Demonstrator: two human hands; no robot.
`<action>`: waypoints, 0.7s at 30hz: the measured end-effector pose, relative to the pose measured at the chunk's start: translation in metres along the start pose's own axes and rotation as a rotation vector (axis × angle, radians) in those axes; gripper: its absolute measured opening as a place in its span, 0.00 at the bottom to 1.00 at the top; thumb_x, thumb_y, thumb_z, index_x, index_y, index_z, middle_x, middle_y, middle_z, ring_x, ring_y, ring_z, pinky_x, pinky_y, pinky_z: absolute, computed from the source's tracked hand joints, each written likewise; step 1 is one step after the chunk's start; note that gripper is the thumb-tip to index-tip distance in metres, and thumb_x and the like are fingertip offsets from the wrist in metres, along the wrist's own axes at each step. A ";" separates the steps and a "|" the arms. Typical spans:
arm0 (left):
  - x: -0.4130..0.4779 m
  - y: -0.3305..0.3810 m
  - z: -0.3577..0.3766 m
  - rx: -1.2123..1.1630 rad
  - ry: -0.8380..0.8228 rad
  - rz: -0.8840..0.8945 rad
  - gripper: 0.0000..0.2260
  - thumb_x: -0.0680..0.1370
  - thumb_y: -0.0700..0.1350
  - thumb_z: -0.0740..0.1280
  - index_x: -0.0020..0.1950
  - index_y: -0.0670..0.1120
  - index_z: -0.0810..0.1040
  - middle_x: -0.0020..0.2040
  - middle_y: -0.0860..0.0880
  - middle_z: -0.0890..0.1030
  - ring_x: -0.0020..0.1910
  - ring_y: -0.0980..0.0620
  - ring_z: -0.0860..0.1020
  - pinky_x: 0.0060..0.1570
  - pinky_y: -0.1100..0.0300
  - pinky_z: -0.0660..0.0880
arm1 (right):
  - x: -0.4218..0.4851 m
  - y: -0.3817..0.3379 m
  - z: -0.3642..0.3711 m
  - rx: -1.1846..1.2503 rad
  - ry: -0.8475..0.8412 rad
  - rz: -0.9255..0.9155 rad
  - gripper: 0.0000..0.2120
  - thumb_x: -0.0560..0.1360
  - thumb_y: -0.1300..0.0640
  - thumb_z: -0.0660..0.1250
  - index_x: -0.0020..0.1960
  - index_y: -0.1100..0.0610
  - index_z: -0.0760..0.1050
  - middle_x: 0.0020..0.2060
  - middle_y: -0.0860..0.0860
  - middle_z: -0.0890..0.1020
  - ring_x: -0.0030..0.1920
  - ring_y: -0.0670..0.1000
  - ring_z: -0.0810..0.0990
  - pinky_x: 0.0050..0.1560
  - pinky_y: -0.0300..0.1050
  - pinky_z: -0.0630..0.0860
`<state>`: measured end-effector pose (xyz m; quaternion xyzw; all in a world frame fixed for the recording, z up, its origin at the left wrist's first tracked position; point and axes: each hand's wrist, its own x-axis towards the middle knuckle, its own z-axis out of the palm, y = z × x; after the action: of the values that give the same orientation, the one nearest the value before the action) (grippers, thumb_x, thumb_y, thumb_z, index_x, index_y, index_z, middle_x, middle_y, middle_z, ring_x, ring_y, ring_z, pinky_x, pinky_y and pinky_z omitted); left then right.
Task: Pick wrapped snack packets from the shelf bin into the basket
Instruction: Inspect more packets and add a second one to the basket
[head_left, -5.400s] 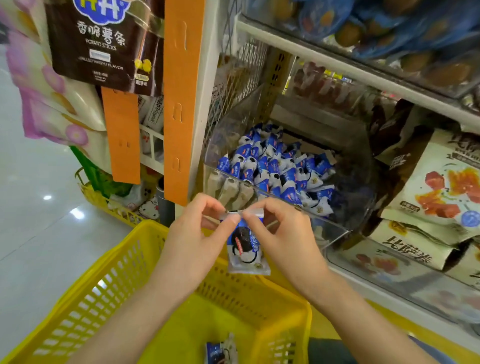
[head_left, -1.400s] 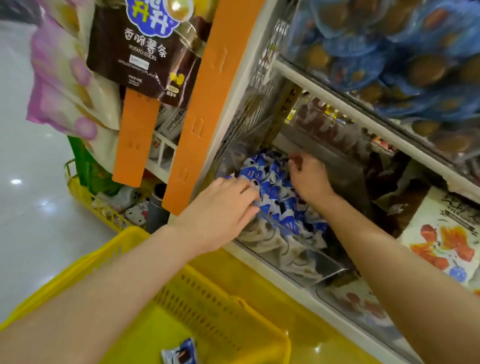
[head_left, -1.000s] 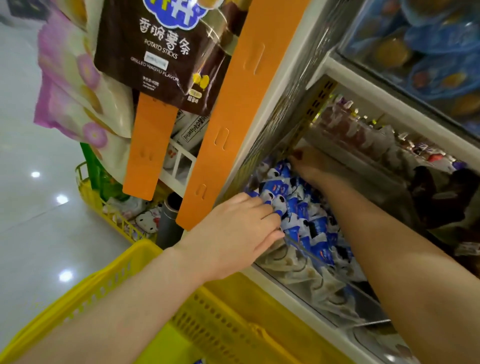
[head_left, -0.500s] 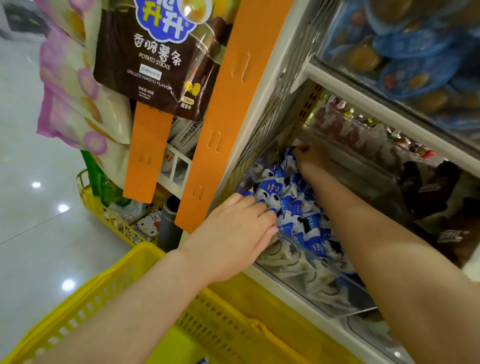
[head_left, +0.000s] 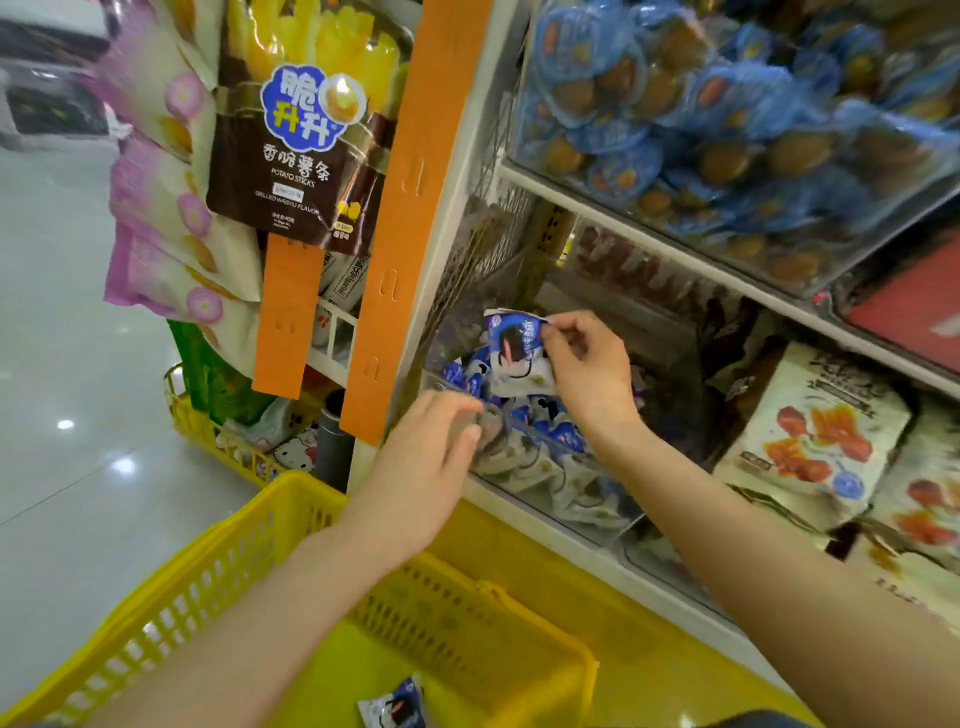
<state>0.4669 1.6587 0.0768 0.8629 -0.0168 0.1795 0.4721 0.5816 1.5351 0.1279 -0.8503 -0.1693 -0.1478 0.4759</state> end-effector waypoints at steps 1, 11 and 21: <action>-0.002 0.001 -0.001 -0.098 0.045 -0.070 0.12 0.80 0.48 0.56 0.63 0.52 0.69 0.58 0.57 0.70 0.52 0.65 0.70 0.49 0.75 0.65 | -0.013 -0.005 -0.003 0.044 -0.027 -0.014 0.07 0.77 0.58 0.62 0.43 0.48 0.73 0.37 0.44 0.78 0.38 0.43 0.76 0.38 0.37 0.72; -0.012 -0.008 -0.002 -0.696 0.087 -0.460 0.05 0.78 0.47 0.63 0.47 0.49 0.77 0.43 0.46 0.81 0.39 0.53 0.80 0.34 0.61 0.74 | -0.094 -0.007 0.010 0.301 -0.382 0.164 0.07 0.79 0.60 0.58 0.45 0.55 0.73 0.37 0.52 0.78 0.33 0.40 0.75 0.35 0.33 0.71; -0.024 -0.027 0.028 -0.449 0.122 -0.542 0.08 0.79 0.48 0.60 0.40 0.50 0.73 0.37 0.49 0.78 0.36 0.55 0.77 0.27 0.70 0.71 | -0.112 0.024 0.038 0.235 -0.432 0.386 0.08 0.77 0.55 0.63 0.43 0.59 0.76 0.37 0.53 0.78 0.39 0.49 0.76 0.42 0.50 0.74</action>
<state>0.4577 1.6471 0.0331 0.6985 0.2020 0.0907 0.6805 0.4946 1.5397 0.0446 -0.8176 -0.1178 0.1502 0.5432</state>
